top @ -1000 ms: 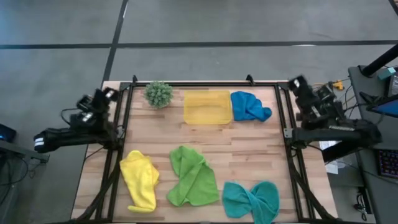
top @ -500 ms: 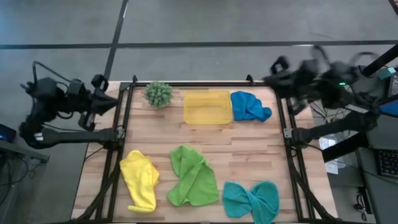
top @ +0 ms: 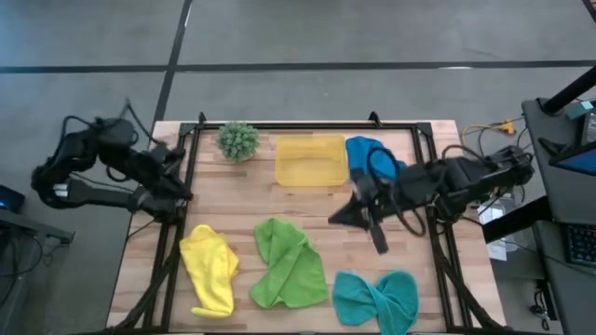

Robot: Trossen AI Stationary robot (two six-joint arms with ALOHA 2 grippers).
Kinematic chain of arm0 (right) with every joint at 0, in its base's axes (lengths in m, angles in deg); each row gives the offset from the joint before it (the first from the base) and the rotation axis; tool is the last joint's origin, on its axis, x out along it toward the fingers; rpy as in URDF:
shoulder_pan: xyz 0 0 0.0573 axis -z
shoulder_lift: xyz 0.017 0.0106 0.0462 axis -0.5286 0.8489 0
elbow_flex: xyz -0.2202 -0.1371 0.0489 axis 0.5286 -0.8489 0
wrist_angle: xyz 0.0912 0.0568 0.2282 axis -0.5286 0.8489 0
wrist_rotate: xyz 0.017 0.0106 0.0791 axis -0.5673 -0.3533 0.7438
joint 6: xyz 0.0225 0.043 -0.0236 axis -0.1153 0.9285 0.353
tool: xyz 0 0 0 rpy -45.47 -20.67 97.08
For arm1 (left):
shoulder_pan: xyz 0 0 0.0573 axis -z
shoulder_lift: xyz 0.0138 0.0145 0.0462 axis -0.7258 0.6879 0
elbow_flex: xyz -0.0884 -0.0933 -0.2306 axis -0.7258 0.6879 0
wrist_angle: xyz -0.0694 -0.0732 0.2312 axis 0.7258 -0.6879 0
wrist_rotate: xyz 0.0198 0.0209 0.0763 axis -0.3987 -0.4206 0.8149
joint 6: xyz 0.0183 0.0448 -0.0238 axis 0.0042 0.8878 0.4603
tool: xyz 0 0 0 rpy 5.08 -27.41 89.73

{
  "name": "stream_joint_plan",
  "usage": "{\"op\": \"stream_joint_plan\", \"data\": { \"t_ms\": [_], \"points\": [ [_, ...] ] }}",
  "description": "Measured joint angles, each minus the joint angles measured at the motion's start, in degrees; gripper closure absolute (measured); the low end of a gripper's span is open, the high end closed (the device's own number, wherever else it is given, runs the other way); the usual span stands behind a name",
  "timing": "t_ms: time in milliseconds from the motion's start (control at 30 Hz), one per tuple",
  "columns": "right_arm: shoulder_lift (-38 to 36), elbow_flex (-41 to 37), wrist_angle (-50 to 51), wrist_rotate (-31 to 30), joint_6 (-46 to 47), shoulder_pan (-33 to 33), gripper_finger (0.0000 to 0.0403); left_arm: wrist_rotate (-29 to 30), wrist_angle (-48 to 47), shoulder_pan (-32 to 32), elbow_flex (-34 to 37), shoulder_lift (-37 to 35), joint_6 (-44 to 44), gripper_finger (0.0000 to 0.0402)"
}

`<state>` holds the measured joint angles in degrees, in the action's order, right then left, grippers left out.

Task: Fold microfiber towels
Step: Fold the green towel

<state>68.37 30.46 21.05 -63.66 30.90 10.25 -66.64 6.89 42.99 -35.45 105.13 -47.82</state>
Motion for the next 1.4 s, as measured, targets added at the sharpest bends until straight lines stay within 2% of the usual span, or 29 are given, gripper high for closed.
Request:
{"op": "stream_joint_plan", "data": {
  "t_ms": [133,300,367,500,667,800,967,1100,1267,1400],
  "points": [
    [1.1,-1.0,0.1,0.0,-0.4,-3.1,0.0394,6.2,2.8,13.3,2.1,4.7,-7.0,0.0402],
    [1.1,-4.7,-0.1,1.7,-0.2,-5.1,0.0394,24.3,13.3,35.1,4.5,13.3,-11.8,0.0402],
    [1.1,-7.3,-0.5,4.4,0.2,-6.0,0.0394,32.1,15.5,40.3,4.4,17.7,-12.4,0.0402],
    [1.4,-14.5,-6.3,7.4,3.4,-8.4,0.0394,42.7,14.6,46.9,3.5,25.1,-23.7,0.0402],
    [5.1,-22.3,-15.8,8.6,3.8,-12.7,0.0386,45.0,15.1,50.8,2.2,31.8,-27.9,0.0402],
    [11.1,-23.0,-18.8,10.8,5.8,-15.4,0.0353,46.3,15.5,51.4,1.9,33.4,-28.2,0.0402],
    [21.6,-17.6,-18.3,9.6,4.3,-16.2,0.0283,48.0,14.9,51.6,3.5,33.2,-24.5,0.0402],
    [29.7,-10.6,-14.1,8.2,-3.0,-16.2,0.0241,51.3,14.9,51.6,3.6,31.6,-21.6,0.0402],
    [37.8,-3.2,-1.2,2.5,-6.9,-15.8,0.0236,53.6,14.9,51.6,3.7,29.9,-20.5,0.0402],
    [42.2,-0.6,1.8,1.2,-7.8,-15.1,0.0253,54.2,14.9,51.6,3.8,29.1,-19.9,0.0402]
  ]
}}
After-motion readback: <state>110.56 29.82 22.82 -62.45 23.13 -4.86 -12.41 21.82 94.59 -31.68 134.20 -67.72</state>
